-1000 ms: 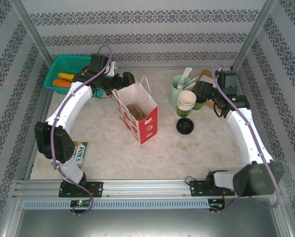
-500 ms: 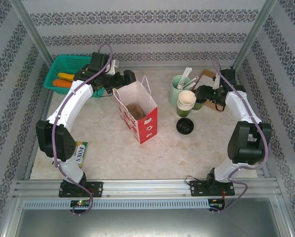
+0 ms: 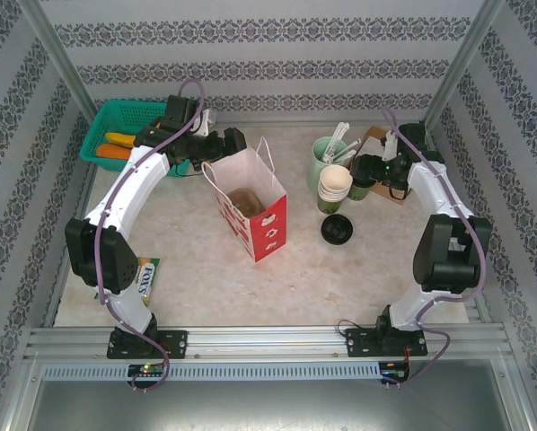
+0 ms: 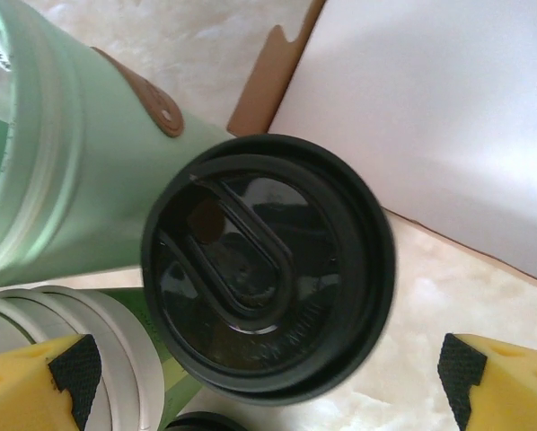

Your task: Pack the takeout coffee

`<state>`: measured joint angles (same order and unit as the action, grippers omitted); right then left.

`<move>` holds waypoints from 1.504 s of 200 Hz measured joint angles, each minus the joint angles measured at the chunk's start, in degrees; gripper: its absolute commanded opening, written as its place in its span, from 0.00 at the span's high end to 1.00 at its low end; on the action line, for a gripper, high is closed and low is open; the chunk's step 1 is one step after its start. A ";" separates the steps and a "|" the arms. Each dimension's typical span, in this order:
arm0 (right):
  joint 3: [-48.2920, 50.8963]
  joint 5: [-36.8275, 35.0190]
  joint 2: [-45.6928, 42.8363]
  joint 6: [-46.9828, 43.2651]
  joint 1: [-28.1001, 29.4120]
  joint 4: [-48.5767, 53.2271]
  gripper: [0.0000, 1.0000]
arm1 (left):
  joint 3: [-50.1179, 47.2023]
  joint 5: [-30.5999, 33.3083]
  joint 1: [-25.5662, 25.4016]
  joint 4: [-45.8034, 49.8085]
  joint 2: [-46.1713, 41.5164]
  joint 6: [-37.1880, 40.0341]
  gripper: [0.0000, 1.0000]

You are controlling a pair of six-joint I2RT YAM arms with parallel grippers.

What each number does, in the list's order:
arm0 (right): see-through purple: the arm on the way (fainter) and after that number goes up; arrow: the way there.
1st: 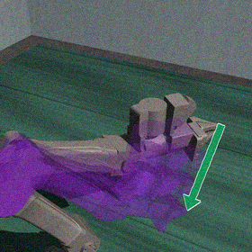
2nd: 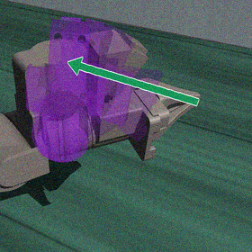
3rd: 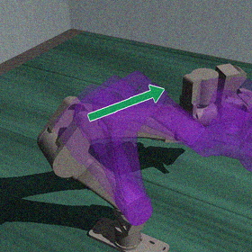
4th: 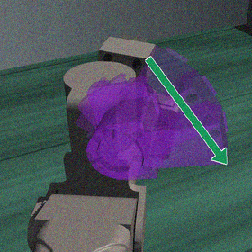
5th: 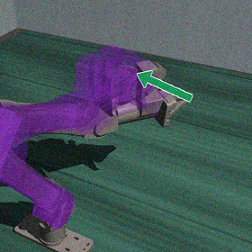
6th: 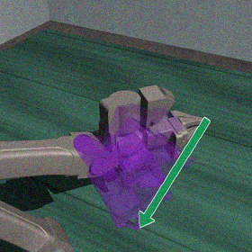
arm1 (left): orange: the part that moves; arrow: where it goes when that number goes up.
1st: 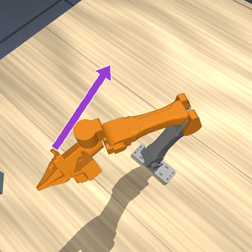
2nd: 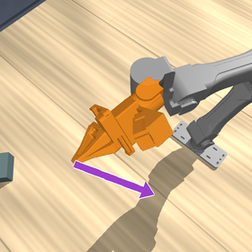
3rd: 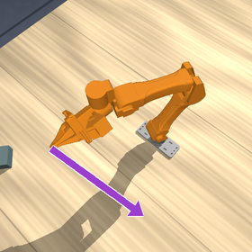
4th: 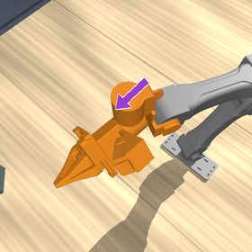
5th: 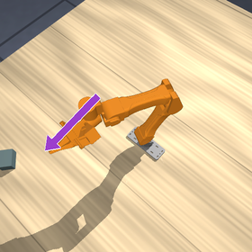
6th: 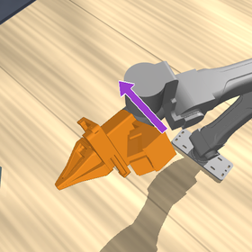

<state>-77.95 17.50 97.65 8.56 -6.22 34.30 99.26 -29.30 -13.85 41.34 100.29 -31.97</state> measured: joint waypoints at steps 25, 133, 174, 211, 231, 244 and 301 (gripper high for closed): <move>-1.70 0.52 1.73 -0.46 0.48 0.22 0.02 | 0.00 0.24 0.00 0.20 0.00 0.00 0.00; -7.08 -2.80 8.85 -3.85 1.25 4.13 0.02 | 0.00 0.83 0.00 0.24 0.00 0.02 0.00; -8.46 -3.10 9.70 -4.02 1.62 4.55 0.11 | -0.02 0.85 0.00 0.42 -0.02 0.24 0.00; -8.37 -3.06 9.57 -2.64 1.62 4.90 0.18 | -0.02 0.87 0.00 0.68 -0.04 0.46 0.00; -6.56 -3.34 8.20 -1.60 1.60 4.28 0.19 | -0.02 0.85 0.00 0.76 -0.13 0.85 0.00; -4.59 -3.91 6.58 -0.90 1.55 4.04 0.20 | -0.04 0.87 0.00 0.92 -0.31 1.31 0.00; 6.32 -7.85 -3.50 3.34 1.46 3.78 0.23 | -1.20 2.78 0.00 1.29 -3.10 2.80 0.00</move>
<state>-71.64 9.65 94.15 11.90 -4.75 38.09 98.06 -26.52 -13.85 42.63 97.19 -29.17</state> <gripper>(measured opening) 0.797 0.996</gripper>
